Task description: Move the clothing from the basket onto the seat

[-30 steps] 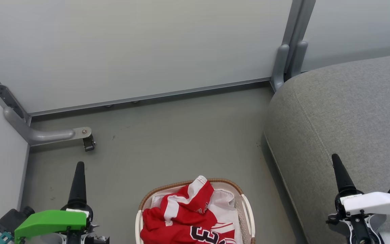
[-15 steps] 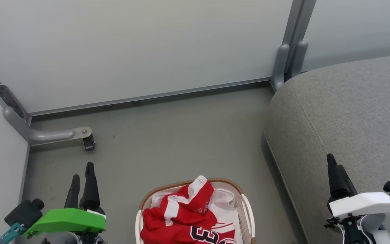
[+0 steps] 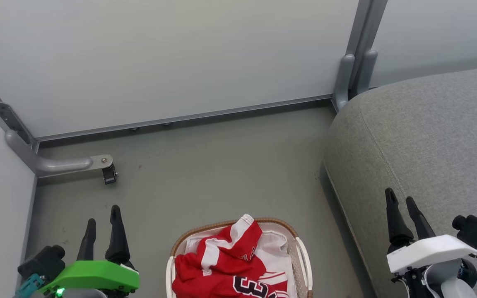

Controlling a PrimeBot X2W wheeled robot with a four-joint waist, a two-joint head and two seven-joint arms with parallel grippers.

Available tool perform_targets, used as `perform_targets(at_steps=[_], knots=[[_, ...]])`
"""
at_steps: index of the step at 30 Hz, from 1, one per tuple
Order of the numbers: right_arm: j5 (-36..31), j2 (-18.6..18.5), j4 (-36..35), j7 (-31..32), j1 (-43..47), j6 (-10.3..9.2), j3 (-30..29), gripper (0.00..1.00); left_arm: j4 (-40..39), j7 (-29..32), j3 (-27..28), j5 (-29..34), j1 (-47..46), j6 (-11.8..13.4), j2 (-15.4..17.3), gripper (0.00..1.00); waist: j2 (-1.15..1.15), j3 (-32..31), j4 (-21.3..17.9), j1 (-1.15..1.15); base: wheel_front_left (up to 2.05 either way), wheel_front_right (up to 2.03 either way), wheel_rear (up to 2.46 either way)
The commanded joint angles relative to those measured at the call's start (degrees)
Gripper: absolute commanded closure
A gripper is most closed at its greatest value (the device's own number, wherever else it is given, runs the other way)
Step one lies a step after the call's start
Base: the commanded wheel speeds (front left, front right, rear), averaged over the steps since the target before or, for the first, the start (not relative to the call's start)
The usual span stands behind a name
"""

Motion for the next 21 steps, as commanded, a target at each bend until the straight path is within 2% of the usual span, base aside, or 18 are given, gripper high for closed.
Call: perform_targets(at_steps=[1,21], knots=[[-2.2,-0.4,-0.5,-0.7,0.2,0.02,0.3,0.00,-0.3,-0.6,-0.2,1.8,0.1,0.4,0.4,0.00,0.00,0.0,0.0,0.00,0.00,0.00,0.00],[-14.1,-0.5,1.2,-3.6,0.8,0.03,1.6,0.00,3.5,-3.6,-1.8,12.4,1.1,1.0,0.5,0.00,0.00,0.0,0.4,0.00,0.00,0.00,0.00]])
